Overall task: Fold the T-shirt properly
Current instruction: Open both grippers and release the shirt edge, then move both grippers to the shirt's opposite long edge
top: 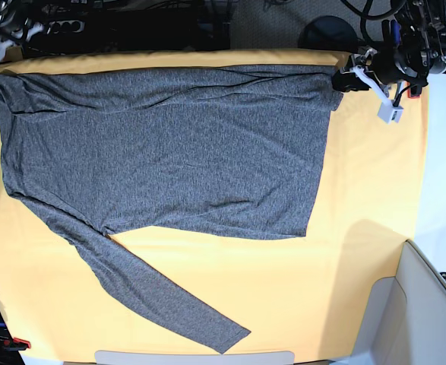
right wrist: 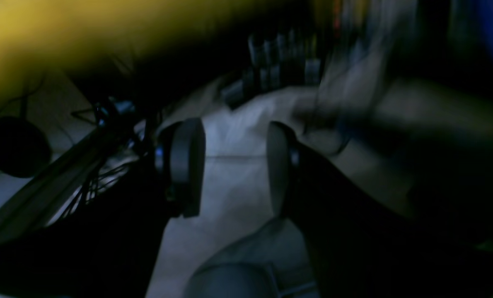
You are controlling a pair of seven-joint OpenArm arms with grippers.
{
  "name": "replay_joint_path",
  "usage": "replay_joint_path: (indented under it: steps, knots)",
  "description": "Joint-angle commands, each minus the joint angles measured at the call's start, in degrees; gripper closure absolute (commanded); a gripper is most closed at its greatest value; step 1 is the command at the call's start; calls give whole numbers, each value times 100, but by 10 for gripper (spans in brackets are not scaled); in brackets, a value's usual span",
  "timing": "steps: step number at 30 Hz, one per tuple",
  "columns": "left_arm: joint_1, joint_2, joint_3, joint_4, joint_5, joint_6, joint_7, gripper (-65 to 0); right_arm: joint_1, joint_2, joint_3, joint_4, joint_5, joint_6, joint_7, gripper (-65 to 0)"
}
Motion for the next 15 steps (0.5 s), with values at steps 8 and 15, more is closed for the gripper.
replay_joint_path:
  steps: [8, 15]
  knots:
    - [24, -208, -82, 752, -90, -9, -70, -183, 134, 182, 436, 992, 65, -6, 237, -244]
    - [-37, -208, -891, 1552, -90, -9, 308, -182, 476, 261, 761, 1810, 136, -6, 272, -244]
